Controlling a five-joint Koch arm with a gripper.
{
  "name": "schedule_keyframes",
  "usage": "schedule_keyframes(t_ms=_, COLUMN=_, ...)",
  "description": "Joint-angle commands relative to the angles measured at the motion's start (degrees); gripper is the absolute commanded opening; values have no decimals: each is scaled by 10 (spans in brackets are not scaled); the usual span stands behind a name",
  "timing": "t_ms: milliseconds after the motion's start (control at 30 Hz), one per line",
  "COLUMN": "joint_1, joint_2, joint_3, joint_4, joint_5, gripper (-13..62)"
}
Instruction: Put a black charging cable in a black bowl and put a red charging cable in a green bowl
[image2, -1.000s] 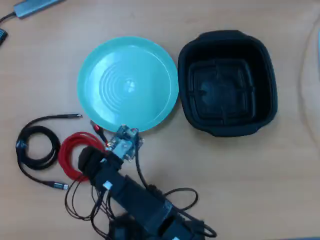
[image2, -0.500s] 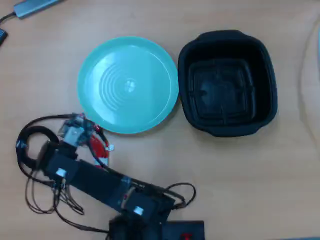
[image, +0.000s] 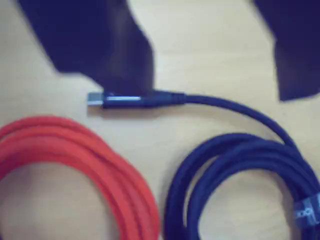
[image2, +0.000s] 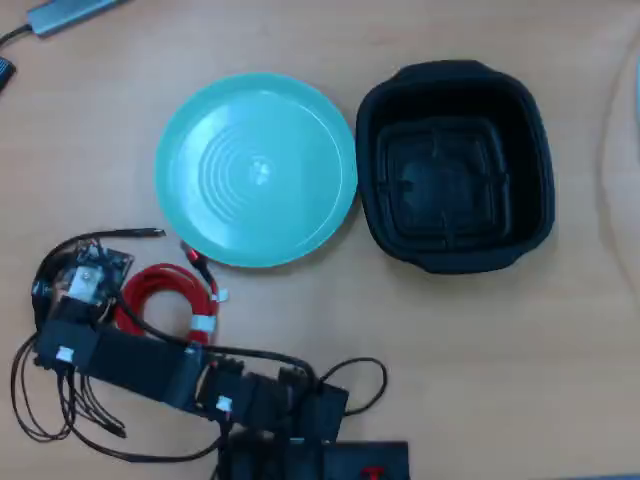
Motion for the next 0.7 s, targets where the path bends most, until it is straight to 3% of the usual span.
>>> schedule_keyframes(t_ms=0, joint_1=-12, joint_2=-9, joint_3=-66, joint_4=3, joint_5=36, gripper=244)
schedule_keyframes(t_ms=667, joint_1=2, joint_2=-116, joint_3=-111, joint_4=-15, joint_5=273, gripper=244)
